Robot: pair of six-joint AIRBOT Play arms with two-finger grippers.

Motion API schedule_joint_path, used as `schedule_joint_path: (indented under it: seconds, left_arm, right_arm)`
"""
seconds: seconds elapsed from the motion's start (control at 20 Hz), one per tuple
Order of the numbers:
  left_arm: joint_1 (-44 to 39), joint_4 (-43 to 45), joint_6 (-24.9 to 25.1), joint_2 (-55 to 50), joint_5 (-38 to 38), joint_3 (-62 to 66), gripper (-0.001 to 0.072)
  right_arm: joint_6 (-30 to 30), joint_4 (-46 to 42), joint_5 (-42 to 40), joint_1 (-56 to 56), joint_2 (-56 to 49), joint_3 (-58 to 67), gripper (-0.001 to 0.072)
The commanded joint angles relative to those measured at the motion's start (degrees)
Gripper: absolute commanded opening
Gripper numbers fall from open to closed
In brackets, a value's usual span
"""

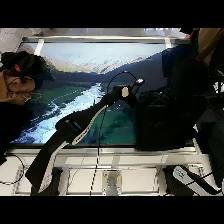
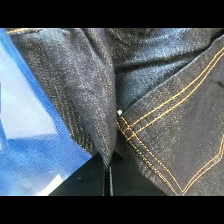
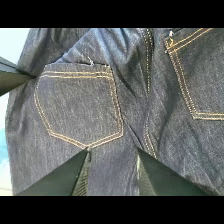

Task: Fold the clothes and pants, and hang the long-sleeved shirts on hangers.

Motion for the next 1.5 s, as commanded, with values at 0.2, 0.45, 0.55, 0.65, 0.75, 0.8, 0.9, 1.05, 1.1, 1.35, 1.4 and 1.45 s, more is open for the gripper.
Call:
schedule_joint_path:
  seconds: [0.2, 0.45, 0.55, 0.65, 0.75, 0.8, 0.9, 1.05, 1.1, 1.35, 1.4, 1.45]
  left_arm:
    - [12.9, 26.1, -14.2, 12.3, -13.5, -1.5, 0.0051]
    - [21.0, 25.9, -13.6, 23.7, -23.4, -19.8, 0.0052]
    - [20.5, 24.9, -13.7, 29.0, -20.6, -32.1, 0.0052]
    - [19.0, 17.1, -13.7, 35.1, -13.2, -45.3, 0.0052]
    - [16.6, 8.6, -13.7, 41.5, -5.2, -56.5, 0.0052]
    - [15.0, 5.3, -13.7, 44.4, -1.4, -61.0, 0.0051]
    - [11.1, 0.2, -14.1, 49.4, 5.1, -67.9, 0.0052]
    - [6.1, -4.1, -16.9, 51.7, 12.5, -70.5, 0.0052]
    - [4.6, -5.9, -16.9, 51.7, 13.9, -70.5, 0.0053]
    - [7.8, -6.1, -15.8, 55.1, 13.7, -70.4, 0.0692]
    - [11.9, -5.0, -15.2, 57.1, 13.8, -70.4, 0.0692]
    - [16.2, -2.8, -15.2, 59.0, 13.8, -70.4, 0.0693]
  right_arm:
    - [0.2, -1.9, 2.2, 0.0, 0.0, -0.1, 0.0328]
    - [0.3, 4.9, -2.3, 2.4, 0.0, -1.4, 0.0328]
    - [1.5, 4.9, -3.9, 5.2, 0.0, -3.0, 0.0328]
    - [1.7, 4.9, -6.2, 8.4, 0.0, -5.8, 0.0328]
    - [3.4, 5.0, -9.7, 11.8, 0.0, -9.8, 0.0328]
    - [4.0, 5.0, -11.9, 13.8, 0.0, -12.1, 0.0329]
    - [4.5, 6.1, -17.1, 18.2, -0.1, -16.1, 0.0329]
    - [4.5, 4.4, -26.4, 26.5, -1.9, -17.9, 0.0329]
    - [5.7, 3.8, -29.7, 27.9, -3.1, -17.9, 0.0330]
    - [8.8, 3.3, -27.5, 24.0, -3.3, -15.8, 0.0331]
    - [8.7, 2.4, -24.4, 21.8, -2.7, -14.4, 0.0332]
    - [8.7, 1.2, -21.5, 19.3, -1.7, -13.2, 0.0332]
